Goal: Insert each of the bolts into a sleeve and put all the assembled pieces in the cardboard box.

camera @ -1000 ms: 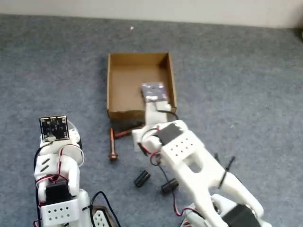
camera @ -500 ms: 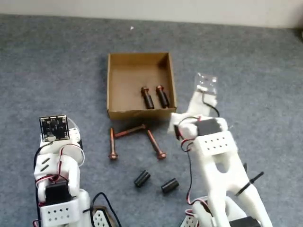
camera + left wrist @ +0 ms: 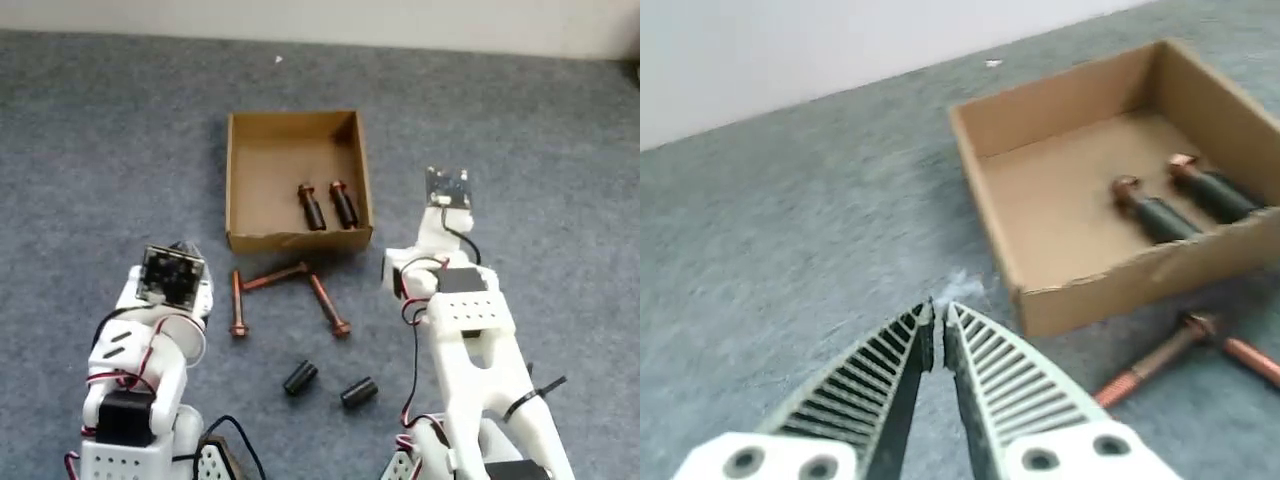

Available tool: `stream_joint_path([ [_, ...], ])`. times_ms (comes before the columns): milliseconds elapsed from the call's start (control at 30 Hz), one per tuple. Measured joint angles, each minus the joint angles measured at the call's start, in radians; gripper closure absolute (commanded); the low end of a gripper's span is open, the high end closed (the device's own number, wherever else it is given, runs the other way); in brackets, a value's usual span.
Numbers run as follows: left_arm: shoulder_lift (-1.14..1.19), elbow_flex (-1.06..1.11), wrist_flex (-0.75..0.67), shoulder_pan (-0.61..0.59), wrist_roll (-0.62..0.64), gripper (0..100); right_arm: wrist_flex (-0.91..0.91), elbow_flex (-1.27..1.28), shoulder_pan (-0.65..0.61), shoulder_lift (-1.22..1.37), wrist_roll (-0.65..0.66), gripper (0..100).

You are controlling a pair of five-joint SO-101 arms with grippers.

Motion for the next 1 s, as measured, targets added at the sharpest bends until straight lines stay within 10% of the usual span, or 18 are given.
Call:
stream_joint_path([
  [300,0.123,-0.161,0.117,0.103,-0.086,94,-0.002,0.000,0.066,0.000,-0.003,99.3],
  [1000,1.445,-0.746,0.117,0.238,-0.376,89,-0.002,0.000,0.129,0.000,-0.003,99.3],
])
